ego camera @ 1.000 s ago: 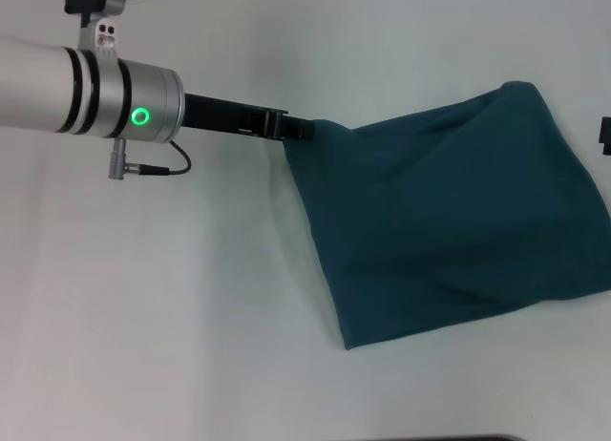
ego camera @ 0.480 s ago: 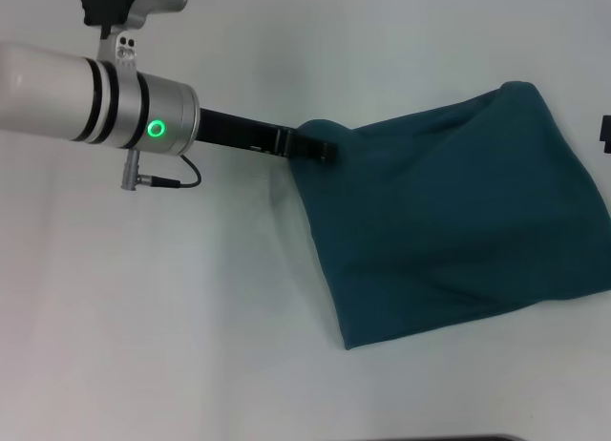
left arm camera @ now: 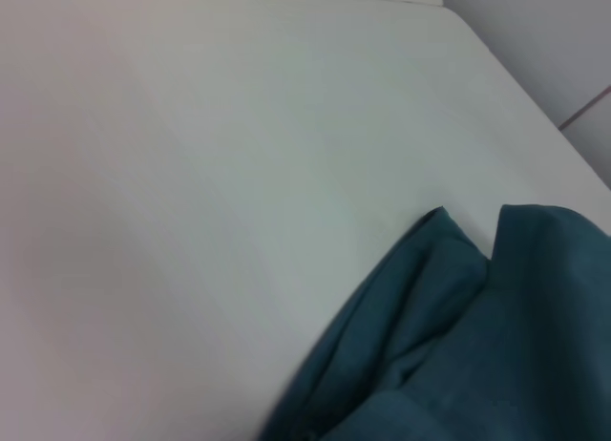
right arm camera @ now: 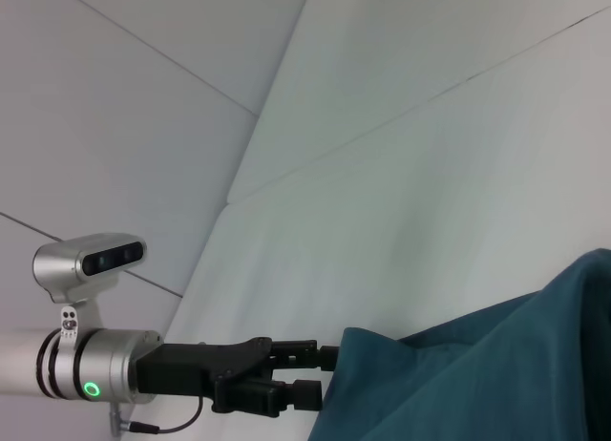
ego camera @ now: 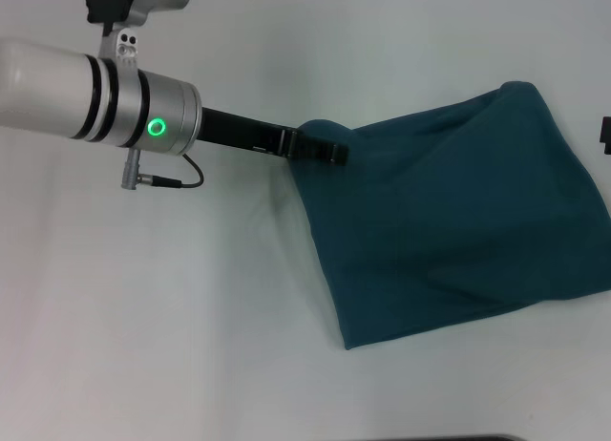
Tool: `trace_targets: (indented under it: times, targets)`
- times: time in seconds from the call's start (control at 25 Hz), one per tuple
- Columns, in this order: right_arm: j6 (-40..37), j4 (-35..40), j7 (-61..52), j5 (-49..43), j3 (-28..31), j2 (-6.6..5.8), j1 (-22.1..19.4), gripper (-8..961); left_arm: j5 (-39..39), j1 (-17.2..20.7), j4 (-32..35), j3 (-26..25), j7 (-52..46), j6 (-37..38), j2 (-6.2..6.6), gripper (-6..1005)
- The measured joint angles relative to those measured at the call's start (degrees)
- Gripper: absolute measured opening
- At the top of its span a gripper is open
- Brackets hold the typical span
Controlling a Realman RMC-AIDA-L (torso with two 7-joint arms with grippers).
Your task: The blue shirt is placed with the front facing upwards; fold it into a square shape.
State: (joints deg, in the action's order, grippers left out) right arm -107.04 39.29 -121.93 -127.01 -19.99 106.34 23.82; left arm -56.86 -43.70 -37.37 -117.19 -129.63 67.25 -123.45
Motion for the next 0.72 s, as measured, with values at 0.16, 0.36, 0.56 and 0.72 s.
trace_targets:
  times: [0.16, 0.36, 0.56, 0.72]
  targets:
    - [0.0, 0.0, 0.0, 0.0, 0.0, 0.00, 0.0, 776, 0.0, -0.2, -1.0, -0.1, -0.1, 0.9, 0.02, 893]
    - [0.0, 0.0, 0.1, 0.0, -0.1, 0.00, 0.0, 775, 0.0, -0.4, -1.6, -0.1, -0.5, 1.5, 0.07, 895]
    - [0.0, 0.0, 0.3, -0.1, 0.0, 0.00, -0.1, 775, 0.4, -0.5, -1.3, -0.1, -0.8, -0.2, 0.13, 894]
    - [0.0, 0.0, 0.3, -0.1, 0.0, 0.00, -0.1, 775, 1.2, -0.6, -1.0, 0.4, -1.1, -1.9, -0.13, 894]
